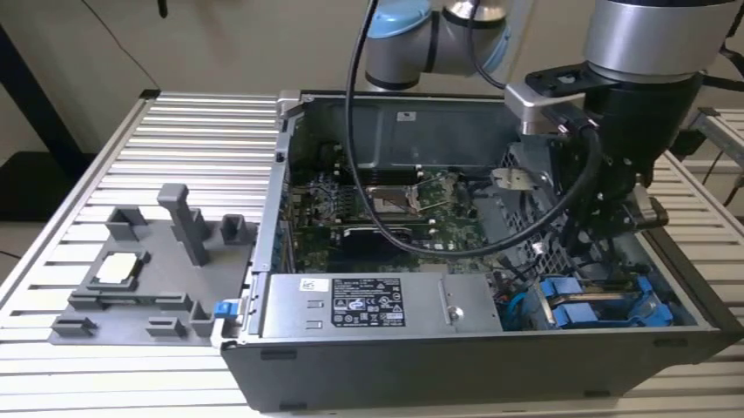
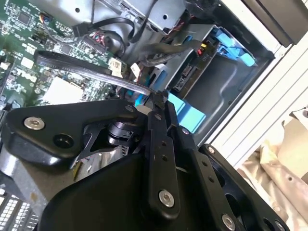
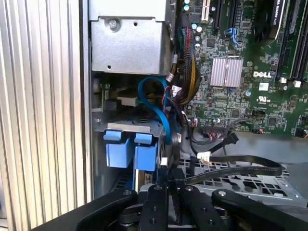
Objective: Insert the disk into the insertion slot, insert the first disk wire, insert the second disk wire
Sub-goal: 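Insert the second disk wire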
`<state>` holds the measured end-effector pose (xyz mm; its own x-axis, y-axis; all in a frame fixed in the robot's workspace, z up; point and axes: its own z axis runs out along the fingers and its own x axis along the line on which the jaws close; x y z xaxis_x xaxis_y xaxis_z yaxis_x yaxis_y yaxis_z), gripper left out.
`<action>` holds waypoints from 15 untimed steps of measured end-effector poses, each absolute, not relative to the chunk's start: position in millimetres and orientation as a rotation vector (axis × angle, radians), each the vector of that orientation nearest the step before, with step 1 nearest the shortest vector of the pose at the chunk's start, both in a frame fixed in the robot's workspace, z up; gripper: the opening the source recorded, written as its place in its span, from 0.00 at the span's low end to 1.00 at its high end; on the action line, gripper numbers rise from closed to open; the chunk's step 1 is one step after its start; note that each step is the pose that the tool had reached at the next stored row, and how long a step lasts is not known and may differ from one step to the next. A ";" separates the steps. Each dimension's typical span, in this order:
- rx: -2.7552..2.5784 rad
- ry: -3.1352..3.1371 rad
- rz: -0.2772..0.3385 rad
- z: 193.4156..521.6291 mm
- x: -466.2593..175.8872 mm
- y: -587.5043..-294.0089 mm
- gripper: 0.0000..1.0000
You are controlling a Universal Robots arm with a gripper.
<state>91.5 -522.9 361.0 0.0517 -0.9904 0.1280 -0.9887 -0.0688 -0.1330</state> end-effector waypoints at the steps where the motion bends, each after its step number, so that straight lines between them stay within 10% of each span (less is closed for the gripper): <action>1: -2.275 2.140 -0.285 361.0 93.4 -525.5 0.16; 15: -2.307 2.164 -0.229 360.7 112.3 -557.0 0.16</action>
